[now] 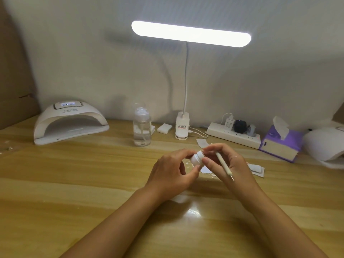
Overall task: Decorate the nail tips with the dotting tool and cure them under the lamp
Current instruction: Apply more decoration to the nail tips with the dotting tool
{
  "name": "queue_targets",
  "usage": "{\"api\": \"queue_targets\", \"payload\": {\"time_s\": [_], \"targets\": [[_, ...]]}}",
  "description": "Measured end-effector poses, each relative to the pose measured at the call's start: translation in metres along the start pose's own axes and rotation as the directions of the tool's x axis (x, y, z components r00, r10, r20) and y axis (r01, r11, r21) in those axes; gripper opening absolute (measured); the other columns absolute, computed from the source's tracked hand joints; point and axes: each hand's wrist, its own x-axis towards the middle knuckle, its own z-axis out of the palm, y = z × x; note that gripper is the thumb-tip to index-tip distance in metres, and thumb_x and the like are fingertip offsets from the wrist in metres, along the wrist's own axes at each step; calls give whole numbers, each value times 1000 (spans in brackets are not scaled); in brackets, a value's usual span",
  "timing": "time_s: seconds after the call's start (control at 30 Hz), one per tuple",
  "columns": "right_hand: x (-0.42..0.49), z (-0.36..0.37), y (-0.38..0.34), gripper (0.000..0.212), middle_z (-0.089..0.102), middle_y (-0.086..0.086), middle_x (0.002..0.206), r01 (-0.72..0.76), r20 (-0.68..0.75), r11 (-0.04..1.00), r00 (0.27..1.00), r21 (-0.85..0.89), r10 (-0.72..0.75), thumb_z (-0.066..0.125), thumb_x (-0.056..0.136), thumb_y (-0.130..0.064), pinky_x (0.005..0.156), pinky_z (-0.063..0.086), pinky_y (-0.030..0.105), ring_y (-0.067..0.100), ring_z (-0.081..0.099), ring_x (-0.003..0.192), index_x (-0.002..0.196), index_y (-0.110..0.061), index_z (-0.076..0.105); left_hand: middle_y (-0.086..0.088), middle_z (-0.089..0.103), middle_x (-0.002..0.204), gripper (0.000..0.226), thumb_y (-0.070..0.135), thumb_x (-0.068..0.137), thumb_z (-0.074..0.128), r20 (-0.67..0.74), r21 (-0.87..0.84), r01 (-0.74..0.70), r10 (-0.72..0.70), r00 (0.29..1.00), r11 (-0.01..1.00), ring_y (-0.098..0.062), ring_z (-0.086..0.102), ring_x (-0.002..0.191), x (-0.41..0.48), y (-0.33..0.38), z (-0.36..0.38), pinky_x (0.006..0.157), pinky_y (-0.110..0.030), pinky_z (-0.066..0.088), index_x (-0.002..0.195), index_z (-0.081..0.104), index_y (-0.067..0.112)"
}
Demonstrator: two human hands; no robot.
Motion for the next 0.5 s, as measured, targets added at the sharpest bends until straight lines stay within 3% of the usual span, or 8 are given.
{"api": "queue_targets", "payload": {"time_s": [0.27,0.5], "targets": [[0,-7,-2,26,71,0,108,-13,73,1000,997,-21,14,70,89,-12,88,56,24,8,69,104,113,-19,65,27,53,76,30,47,90,60,32,13,-40,40,999,999,-4,51,59,0,2,1,58,-18,36,116,67,32],[-2,-12,-1,26,73,-4,107,-40,103,999,994,27,37,70,90,-13,81,54,17,6,69,104,113,-21,64,21,53,83,33,42,93,59,80,0,-44,44,996,999,-6,49,61,-1,5,-1,60,-21,40,122,66,28]]}}
